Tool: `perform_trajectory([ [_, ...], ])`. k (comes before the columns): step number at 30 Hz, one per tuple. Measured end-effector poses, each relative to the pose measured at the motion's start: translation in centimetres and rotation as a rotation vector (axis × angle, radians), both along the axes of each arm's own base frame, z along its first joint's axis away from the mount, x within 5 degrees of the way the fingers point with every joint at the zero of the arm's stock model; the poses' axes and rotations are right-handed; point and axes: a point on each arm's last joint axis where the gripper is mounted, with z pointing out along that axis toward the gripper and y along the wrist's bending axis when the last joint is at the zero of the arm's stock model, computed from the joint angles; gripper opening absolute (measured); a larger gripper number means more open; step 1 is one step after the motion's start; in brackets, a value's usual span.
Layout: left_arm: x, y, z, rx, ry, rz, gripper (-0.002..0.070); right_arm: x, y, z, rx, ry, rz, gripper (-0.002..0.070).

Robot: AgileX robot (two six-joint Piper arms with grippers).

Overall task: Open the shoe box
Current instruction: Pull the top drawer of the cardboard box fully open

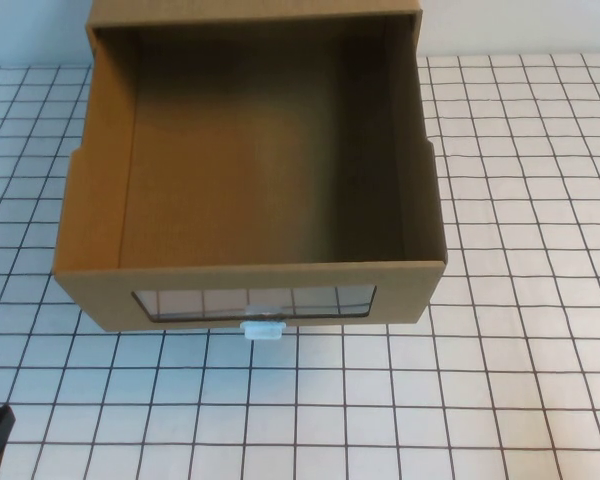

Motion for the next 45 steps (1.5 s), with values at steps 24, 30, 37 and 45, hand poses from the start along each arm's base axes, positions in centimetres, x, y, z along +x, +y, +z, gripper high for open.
perform_trajectory([
  [24,0.0,-0.1,-0.1,0.004,0.015,-0.006,-0.0002,-1.4,-0.3,-6.3,-0.007,0.216,-0.03,-0.0013],
  [30,0.0,-0.1,-0.1,0.004,0.016,-0.006,-0.0002,-1.4,-0.3,-6.3,-0.007,0.217,-0.031,-0.0013],
  [37,0.0,-0.1,-0.1,0.004,0.016,-0.006,-0.0002,-1.4,-0.3,-6.3,-0.005,0.216,-0.03,-0.0013],
  [45,0.0,-0.1,-0.2,0.005,0.017,-0.007,-0.0002,-1.4,-0.3,-6.3,-0.005,0.216,-0.03,-0.0013],
])
